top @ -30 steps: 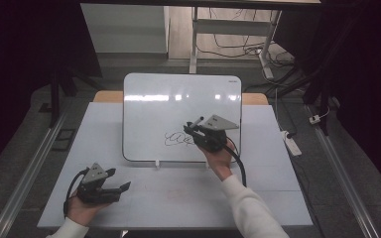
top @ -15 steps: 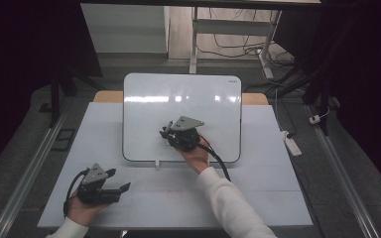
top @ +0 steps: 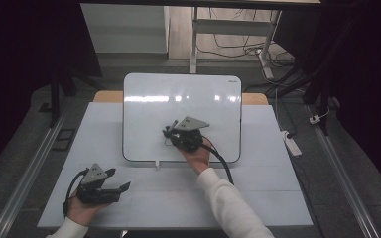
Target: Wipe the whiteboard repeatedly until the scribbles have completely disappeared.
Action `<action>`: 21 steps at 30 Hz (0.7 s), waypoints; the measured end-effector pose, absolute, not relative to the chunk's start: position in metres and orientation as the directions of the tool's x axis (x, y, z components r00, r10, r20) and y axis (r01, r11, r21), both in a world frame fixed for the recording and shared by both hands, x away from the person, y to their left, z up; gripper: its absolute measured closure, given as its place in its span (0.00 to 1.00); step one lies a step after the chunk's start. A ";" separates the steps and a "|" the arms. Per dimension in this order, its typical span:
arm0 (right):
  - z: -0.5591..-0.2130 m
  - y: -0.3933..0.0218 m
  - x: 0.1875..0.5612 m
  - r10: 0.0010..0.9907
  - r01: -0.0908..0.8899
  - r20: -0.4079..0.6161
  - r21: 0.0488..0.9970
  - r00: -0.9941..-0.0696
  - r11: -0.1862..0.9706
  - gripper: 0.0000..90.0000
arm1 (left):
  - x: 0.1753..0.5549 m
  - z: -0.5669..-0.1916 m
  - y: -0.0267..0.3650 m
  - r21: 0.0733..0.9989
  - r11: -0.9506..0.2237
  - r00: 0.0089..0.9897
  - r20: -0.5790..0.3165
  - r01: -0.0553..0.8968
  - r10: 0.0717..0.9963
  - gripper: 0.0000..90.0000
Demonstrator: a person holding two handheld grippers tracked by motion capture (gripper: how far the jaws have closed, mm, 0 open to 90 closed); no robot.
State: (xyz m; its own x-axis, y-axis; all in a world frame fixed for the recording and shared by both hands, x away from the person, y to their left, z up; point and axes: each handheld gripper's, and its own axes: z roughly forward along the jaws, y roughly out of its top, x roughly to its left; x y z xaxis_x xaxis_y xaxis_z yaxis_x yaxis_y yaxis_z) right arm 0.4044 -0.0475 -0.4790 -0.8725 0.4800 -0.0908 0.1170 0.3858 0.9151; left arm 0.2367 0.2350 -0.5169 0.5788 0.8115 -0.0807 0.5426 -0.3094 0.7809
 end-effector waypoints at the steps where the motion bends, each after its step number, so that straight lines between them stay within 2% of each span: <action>1: -0.481 -0.045 0.401 0.455 0.084 -0.130 0.903 -0.881 0.421 0.86 | 0.237 -0.517 0.235 0.780 -0.309 0.578 -0.083 0.545 0.812 0.27; 3: -0.476 -0.052 0.406 0.480 0.091 -0.129 0.908 -0.868 0.409 0.86 | 0.237 -0.517 0.235 0.779 -0.311 0.580 -0.082 0.545 0.811 0.27; 5: -0.471 -0.063 0.412 0.552 0.155 -0.051 0.934 -0.832 0.320 0.86 | 0.236 -0.517 0.235 0.781 -0.311 0.582 -0.081 0.542 0.809 0.27; 6: -0.473 -0.063 0.411 0.552 0.153 -0.050 0.937 -0.832 0.315 0.86 | 0.236 -0.516 0.235 0.782 -0.311 0.583 -0.081 0.540 0.808 0.27; 7: -0.482 -0.050 0.400 0.476 0.131 -0.083 0.907 -0.876 0.400 0.86 | 0.237 -0.517 0.234 0.782 -0.311 0.584 -0.082 0.540 0.808 0.27; 9: -0.488 -0.043 0.391 0.428 0.084 -0.135 0.886 -0.894 0.456 0.86 | 0.237 -0.517 0.234 0.780 -0.312 0.584 -0.083 0.542 0.808 0.27; 11: -0.487 -0.046 0.394 0.431 0.098 -0.118 0.889 -0.894 0.448 0.86 | 0.237 -0.517 0.235 0.779 -0.312 0.583 -0.084 0.543 0.808 0.26; 14: -0.479 -0.061 0.405 0.535 0.154 -0.053 0.930 -0.843 0.334 0.86 | 0.236 -0.517 0.235 0.783 -0.306 0.580 -0.084 0.542 0.810 0.27; 15: -0.482 -0.057 0.399 0.534 0.129 -0.087 0.926 -0.841 0.354 0.86 | 0.236 -0.517 0.235 0.783 -0.306 0.580 -0.085 0.542 0.810 0.27; 17: -0.488 -0.048 0.392 0.447 0.089 -0.127 0.898 -0.885 0.431 0.86 | 0.238 -0.517 0.235 0.781 -0.307 0.581 -0.086 0.544 0.809 0.27; 19: -0.486 -0.054 0.394 0.441 0.093 -0.128 0.890 -0.888 0.445 0.86 | 0.237 -0.518 0.235 0.779 -0.311 0.582 -0.085 0.545 0.808 0.27; 21: -0.479 -0.070 0.404 0.527 0.142 -0.069 0.926 -0.847 0.350 0.86 | 0.236 -0.517 0.235 0.780 -0.309 0.581 -0.084 0.544 0.810 0.27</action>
